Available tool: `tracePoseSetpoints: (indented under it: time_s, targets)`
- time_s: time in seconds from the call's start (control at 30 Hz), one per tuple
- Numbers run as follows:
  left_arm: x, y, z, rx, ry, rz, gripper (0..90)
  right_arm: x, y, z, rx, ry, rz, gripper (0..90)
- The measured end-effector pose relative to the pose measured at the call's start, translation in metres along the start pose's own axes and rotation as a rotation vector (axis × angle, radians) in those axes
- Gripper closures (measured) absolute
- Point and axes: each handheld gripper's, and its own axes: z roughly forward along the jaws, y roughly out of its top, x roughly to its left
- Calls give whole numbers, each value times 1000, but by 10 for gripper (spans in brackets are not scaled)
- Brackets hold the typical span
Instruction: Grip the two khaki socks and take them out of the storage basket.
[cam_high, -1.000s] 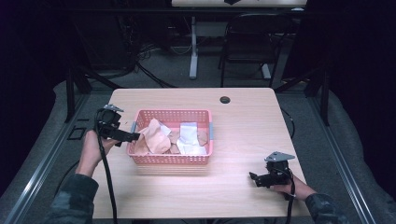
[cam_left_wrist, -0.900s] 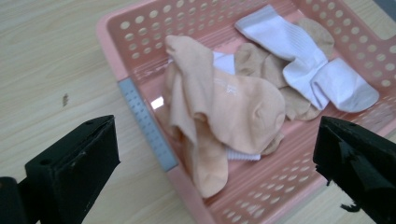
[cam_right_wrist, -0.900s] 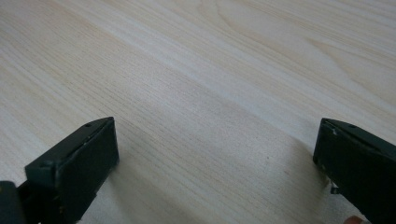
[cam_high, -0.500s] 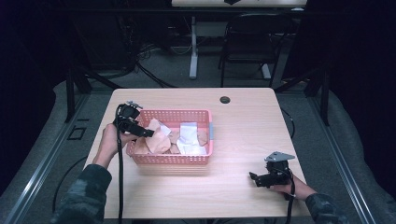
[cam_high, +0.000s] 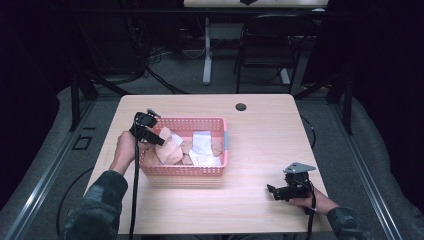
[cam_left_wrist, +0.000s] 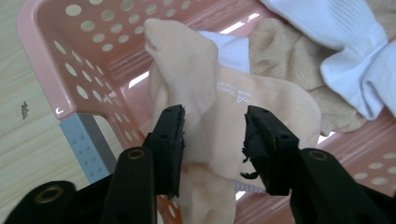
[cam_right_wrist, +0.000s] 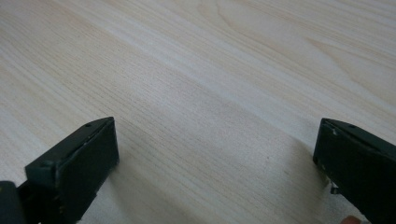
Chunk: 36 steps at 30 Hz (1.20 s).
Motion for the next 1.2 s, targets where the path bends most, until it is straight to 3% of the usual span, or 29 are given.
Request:
tracePoseSetpoints:
  time_s: [0.1,0.33,0.4,0.53,0.6,0.83,1.0,1.2]
  targets:
    - [0,1,3,17,22,-1,647,0,0,0,0,0,0,0]
    - [0,3,8,34,74,-15,620,0,0,0,0,0,0,0]
    - [1,3,11,45,73,-12,643,0,0,0,0,0,0,0]
    - [-4,4,10,36,56,22,802,0,0,0,0,0,0,0]
    - [-6,4,8,25,41,33,840,0,0,0,0,0,0,0]
    - [-12,4,-6,-3,12,61,859,0,0,0,-1,-1,0,0]
    - [-10,4,-18,-39,-10,59,861,0,0,0,0,-1,-1,0]
    - [-13,8,-31,-64,-15,75,861,0,0,0,-1,-1,1,0]
